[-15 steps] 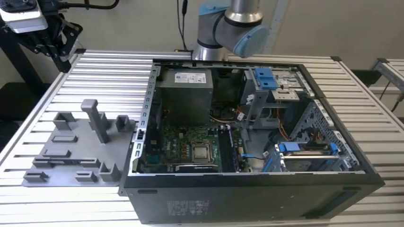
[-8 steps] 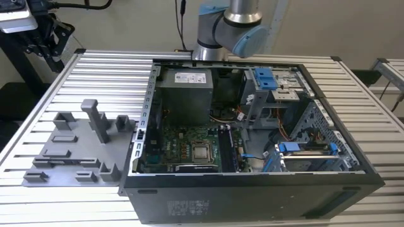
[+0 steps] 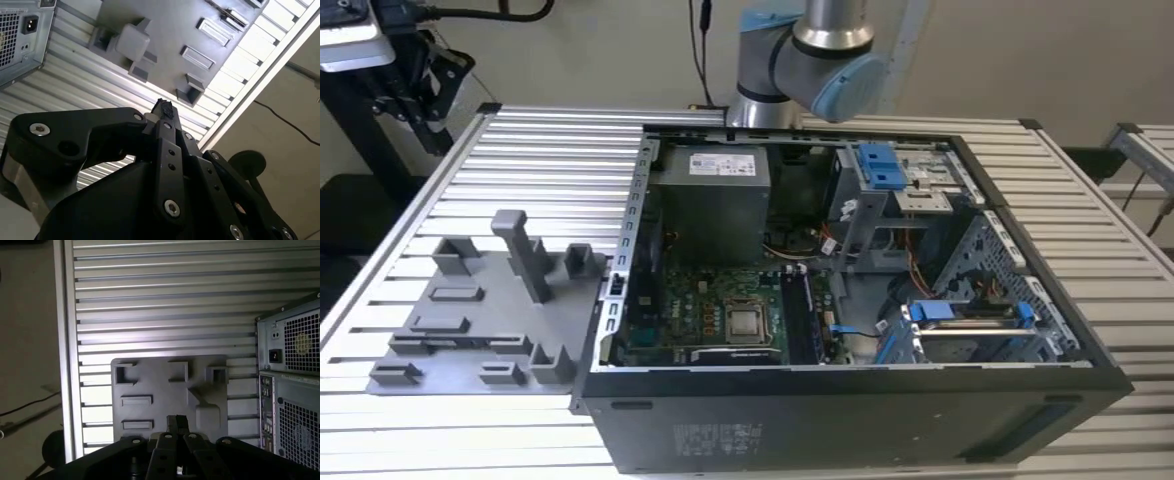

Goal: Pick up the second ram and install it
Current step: 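Reach for the second ram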

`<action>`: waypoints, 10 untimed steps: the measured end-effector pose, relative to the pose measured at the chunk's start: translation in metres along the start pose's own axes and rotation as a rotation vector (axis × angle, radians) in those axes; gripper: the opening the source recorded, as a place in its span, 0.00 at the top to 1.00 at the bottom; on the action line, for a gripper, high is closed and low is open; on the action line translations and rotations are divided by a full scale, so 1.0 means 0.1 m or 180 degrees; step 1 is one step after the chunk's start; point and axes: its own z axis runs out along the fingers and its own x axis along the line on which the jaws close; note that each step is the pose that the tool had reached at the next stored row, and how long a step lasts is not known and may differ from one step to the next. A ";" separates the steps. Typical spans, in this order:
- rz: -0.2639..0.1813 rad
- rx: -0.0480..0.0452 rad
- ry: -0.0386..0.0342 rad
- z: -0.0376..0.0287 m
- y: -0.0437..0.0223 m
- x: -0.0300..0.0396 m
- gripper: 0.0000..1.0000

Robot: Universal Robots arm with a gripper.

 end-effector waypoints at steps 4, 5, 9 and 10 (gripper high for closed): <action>0.0000 0.0000 0.0002 0.013 -0.081 -0.006 0.89; 0.0000 0.0000 0.0004 0.017 -0.103 -0.007 0.89; 0.0000 0.0001 0.0013 0.060 -0.198 -0.013 0.89; 0.0001 0.0001 0.0016 0.075 -0.220 -0.013 0.89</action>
